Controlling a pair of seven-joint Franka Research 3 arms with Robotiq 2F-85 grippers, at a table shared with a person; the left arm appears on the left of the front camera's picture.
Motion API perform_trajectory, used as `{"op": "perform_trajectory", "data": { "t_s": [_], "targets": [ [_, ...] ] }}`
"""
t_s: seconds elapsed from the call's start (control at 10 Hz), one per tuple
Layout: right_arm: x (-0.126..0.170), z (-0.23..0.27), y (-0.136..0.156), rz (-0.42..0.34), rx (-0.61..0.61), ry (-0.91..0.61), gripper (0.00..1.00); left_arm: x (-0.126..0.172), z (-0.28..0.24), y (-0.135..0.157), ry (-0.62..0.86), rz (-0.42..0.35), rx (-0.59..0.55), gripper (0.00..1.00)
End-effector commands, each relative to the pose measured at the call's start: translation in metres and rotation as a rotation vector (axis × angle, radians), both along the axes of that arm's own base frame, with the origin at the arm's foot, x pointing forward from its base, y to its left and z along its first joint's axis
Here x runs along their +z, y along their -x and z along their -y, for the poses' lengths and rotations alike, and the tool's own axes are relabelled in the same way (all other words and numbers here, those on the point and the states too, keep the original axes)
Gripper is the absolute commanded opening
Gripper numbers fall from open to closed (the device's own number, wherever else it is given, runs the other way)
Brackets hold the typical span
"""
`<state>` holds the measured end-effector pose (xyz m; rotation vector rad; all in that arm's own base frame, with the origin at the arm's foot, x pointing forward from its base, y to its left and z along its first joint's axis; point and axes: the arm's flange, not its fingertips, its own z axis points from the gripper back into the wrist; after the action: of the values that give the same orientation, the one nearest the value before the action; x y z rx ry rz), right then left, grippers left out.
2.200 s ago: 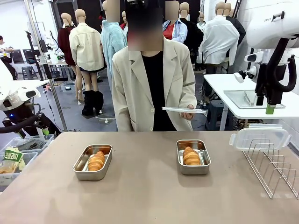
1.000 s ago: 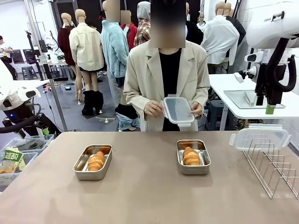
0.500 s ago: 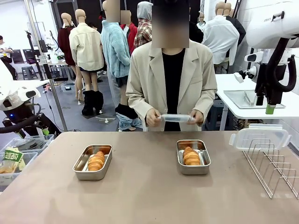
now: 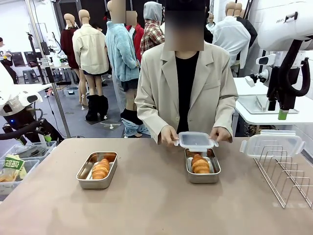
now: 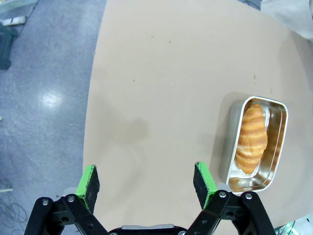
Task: Place the bread in airtight containers.
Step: Pick up one Airtight Container lid and hand it to the human.
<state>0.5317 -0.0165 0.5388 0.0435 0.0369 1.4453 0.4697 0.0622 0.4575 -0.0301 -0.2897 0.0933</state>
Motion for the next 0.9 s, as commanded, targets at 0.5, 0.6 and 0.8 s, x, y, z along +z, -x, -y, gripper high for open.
{"op": "perform_trajectory", "data": {
  "t_s": [0.5,0.6,0.8],
  "targets": [
    [0.0010,-0.0009,0.0000,0.001,0.001,0.000,1.00,0.0015,-0.0021,0.0017,-0.009,0.000,-0.004,1.00],
    [0.0010,-0.0009,0.0000,0.001,0.001,0.000,1.00,0.0015,-0.0021,0.0017,-0.009,0.000,-0.004,1.00],
    [0.0010,-0.0009,0.0000,0.001,0.001,0.000,1.00,0.0015,-0.0021,0.0017,-0.009,0.000,-0.004,1.00]
  ]
}}
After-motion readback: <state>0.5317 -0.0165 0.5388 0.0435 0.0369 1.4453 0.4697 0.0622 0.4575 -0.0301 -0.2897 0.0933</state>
